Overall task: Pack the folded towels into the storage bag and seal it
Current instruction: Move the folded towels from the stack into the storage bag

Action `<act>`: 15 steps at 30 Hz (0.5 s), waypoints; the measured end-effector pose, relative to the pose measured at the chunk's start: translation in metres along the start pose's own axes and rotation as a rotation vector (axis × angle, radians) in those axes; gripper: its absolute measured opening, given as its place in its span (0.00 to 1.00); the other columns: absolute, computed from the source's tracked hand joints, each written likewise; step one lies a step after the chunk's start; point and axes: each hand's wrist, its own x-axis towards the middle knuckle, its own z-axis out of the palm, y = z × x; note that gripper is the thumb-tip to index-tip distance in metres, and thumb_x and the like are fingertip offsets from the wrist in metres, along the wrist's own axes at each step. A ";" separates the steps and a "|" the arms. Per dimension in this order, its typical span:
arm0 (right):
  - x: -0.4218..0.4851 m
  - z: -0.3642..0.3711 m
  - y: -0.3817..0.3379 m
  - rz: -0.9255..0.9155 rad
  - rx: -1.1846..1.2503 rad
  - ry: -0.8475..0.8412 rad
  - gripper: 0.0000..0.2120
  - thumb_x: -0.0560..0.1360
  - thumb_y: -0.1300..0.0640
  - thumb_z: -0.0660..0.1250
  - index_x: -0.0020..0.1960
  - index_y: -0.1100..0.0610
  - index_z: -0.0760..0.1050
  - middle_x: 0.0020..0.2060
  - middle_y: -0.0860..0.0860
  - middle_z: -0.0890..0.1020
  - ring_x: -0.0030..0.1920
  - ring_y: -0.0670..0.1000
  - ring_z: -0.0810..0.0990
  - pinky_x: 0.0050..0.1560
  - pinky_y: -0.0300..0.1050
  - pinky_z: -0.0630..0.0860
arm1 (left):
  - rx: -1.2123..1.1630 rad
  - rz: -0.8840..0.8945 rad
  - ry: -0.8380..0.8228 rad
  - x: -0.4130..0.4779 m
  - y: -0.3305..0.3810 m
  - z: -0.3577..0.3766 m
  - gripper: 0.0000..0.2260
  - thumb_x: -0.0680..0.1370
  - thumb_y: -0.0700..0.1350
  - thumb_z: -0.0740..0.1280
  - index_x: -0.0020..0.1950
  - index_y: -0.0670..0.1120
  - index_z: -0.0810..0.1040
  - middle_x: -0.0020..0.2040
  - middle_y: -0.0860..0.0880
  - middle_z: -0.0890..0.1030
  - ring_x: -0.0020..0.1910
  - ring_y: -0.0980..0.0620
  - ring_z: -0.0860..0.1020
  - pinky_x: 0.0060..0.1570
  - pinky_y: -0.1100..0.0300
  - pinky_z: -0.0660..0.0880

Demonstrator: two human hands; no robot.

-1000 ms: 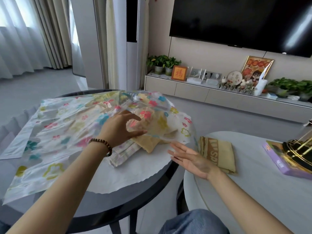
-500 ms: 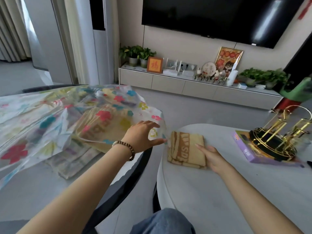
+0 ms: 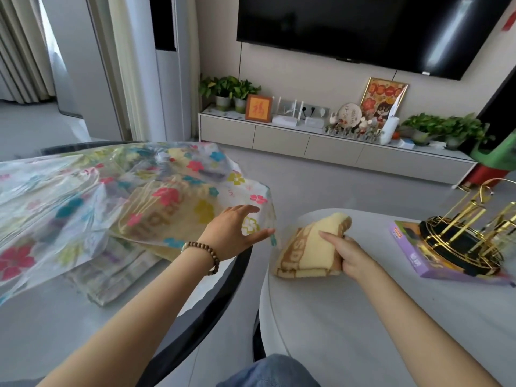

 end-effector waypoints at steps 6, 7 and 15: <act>-0.083 0.019 -0.068 -0.264 0.083 -0.326 0.22 0.67 0.53 0.73 0.58 0.58 0.76 0.47 0.52 0.87 0.47 0.50 0.85 0.37 0.41 0.81 | -0.646 -0.117 -0.021 -0.022 0.028 -0.021 0.38 0.67 0.67 0.60 0.70 0.44 0.66 0.67 0.47 0.74 0.61 0.54 0.75 0.59 0.60 0.72; -0.096 0.025 -0.073 -0.277 0.111 -0.397 0.22 0.66 0.52 0.74 0.58 0.57 0.77 0.50 0.53 0.86 0.50 0.51 0.85 0.40 0.43 0.81 | -0.764 -0.148 -0.062 -0.028 0.032 -0.027 0.39 0.66 0.67 0.61 0.69 0.44 0.66 0.64 0.48 0.76 0.58 0.55 0.77 0.56 0.62 0.74; -0.157 0.106 -0.052 -0.118 0.135 -0.724 0.21 0.64 0.46 0.76 0.53 0.53 0.83 0.54 0.55 0.84 0.55 0.55 0.83 0.46 0.48 0.81 | -1.028 -0.319 -0.036 -0.097 0.009 -0.089 0.23 0.69 0.62 0.65 0.56 0.47 0.75 0.44 0.50 0.85 0.40 0.55 0.84 0.35 0.64 0.78</act>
